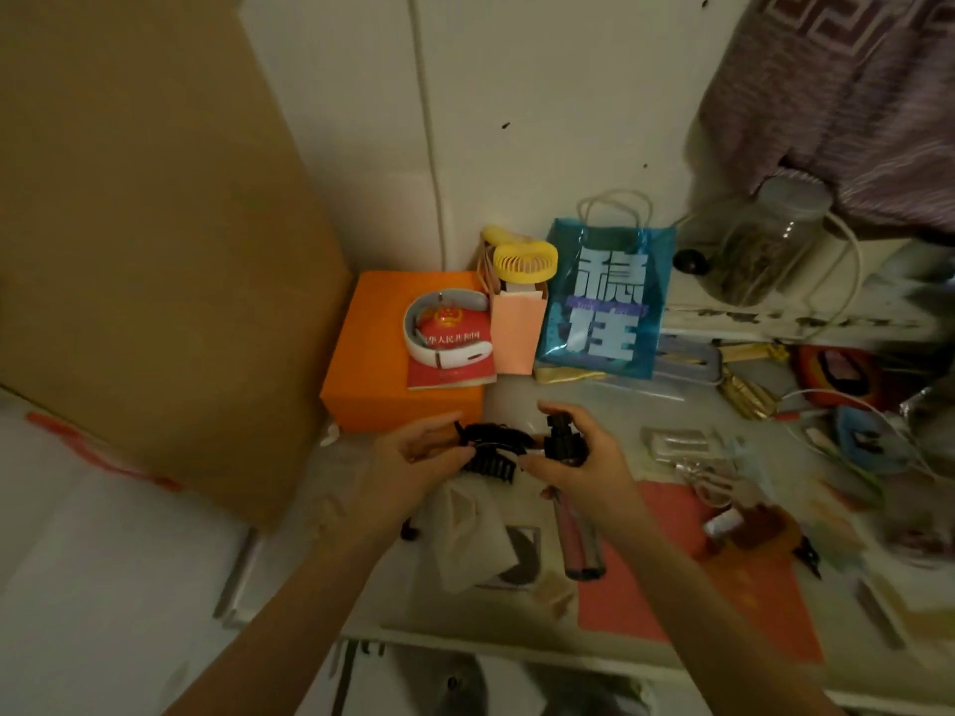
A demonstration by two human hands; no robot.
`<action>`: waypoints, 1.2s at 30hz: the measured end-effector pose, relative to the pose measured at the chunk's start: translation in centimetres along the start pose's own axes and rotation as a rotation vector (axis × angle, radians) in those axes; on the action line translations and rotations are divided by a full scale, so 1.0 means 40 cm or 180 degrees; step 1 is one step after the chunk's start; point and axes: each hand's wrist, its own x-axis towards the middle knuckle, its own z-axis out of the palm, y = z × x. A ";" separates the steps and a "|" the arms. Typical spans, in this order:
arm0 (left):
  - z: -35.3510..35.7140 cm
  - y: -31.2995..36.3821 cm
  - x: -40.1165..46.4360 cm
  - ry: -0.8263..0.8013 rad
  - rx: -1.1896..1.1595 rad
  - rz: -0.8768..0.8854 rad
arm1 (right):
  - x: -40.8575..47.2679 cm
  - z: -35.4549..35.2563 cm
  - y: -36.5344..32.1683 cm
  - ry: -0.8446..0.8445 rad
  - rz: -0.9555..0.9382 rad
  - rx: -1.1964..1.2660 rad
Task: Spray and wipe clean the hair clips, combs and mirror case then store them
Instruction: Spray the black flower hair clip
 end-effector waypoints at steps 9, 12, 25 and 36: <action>-0.112 -0.201 0.013 0.0037 -0.0048 -0.0471 | -0.049 0.153 0.139 0.0141 0.0436 -0.0164; -0.139 -0.270 0.009 0.0162 -0.0059 -0.0602 | -0.055 0.198 0.200 0.0077 0.0637 -0.0142; -0.254 -0.530 -0.016 0.0529 -0.0084 -0.1204 | -0.095 0.400 0.413 0.0155 0.0954 -0.0372; -0.272 -0.582 0.023 0.0585 -0.0165 -0.1009 | -0.085 0.451 0.440 0.0468 0.0976 -0.0429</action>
